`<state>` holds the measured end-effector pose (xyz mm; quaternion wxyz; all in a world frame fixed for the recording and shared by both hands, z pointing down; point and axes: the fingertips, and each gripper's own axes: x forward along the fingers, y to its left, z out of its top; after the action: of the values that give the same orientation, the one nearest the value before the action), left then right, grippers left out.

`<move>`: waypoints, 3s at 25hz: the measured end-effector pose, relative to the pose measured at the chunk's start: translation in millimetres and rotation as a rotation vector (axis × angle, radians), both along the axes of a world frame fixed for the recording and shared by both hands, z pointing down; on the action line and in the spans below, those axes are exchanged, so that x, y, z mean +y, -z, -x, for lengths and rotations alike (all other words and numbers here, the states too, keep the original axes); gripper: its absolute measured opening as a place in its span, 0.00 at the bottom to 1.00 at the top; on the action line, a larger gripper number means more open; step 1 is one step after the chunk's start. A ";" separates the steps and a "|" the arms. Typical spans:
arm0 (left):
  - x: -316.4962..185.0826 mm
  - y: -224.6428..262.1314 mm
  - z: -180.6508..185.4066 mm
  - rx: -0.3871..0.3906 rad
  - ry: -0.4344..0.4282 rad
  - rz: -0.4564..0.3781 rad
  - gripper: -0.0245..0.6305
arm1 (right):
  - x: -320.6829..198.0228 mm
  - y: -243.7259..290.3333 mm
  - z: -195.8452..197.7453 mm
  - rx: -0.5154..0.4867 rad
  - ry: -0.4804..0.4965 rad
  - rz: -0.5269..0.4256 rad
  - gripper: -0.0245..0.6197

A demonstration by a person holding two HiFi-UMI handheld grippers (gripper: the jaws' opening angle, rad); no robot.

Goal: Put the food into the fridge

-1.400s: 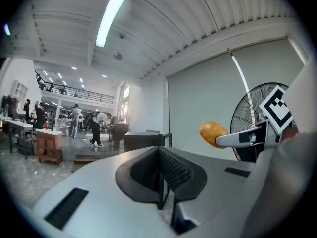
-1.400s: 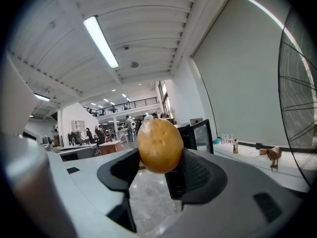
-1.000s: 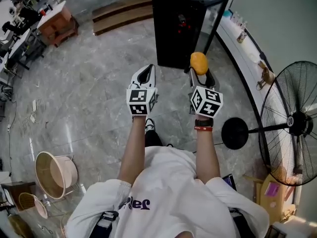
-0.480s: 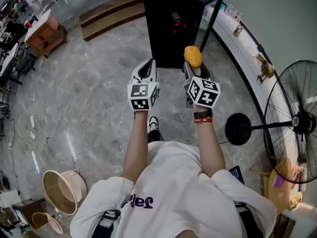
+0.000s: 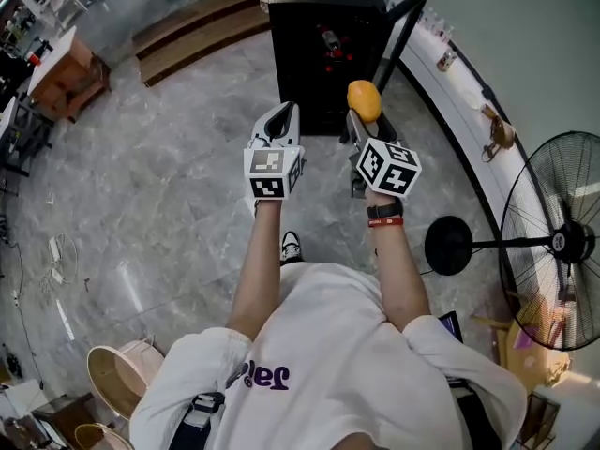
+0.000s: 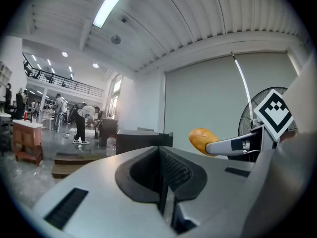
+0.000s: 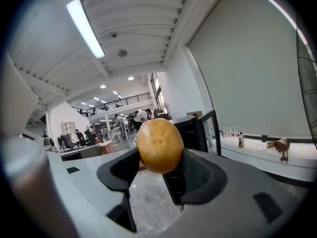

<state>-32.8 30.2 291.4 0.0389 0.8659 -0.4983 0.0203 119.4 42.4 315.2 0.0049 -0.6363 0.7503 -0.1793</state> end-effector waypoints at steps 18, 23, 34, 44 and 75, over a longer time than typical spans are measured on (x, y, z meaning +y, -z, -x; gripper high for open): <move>-103.2 -32.1 29.5 -0.016 -0.132 0.030 0.07 | -106.4 -33.5 60.8 -0.060 -0.027 0.029 0.48; -119.9 -58.7 40.6 -0.003 -0.145 0.073 0.07 | -119.7 -59.6 80.4 -0.051 -0.017 0.076 0.48; -160.2 -112.8 44.5 -0.006 -0.138 0.159 0.07 | -173.6 -113.5 86.1 -0.108 0.017 0.152 0.48; -222.5 -140.8 33.8 0.012 -0.108 0.219 0.07 | -242.8 -158.3 89.7 -0.104 0.068 0.227 0.48; -307.2 -247.8 -10.3 -0.013 -0.142 0.336 0.07 | -340.0 -277.7 46.1 -0.085 0.116 0.349 0.48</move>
<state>-22.5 -277.0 539.2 0.1782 0.8802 -0.4255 0.1117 73.3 -297.6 592.9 -0.0844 -0.5749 0.7424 -0.3335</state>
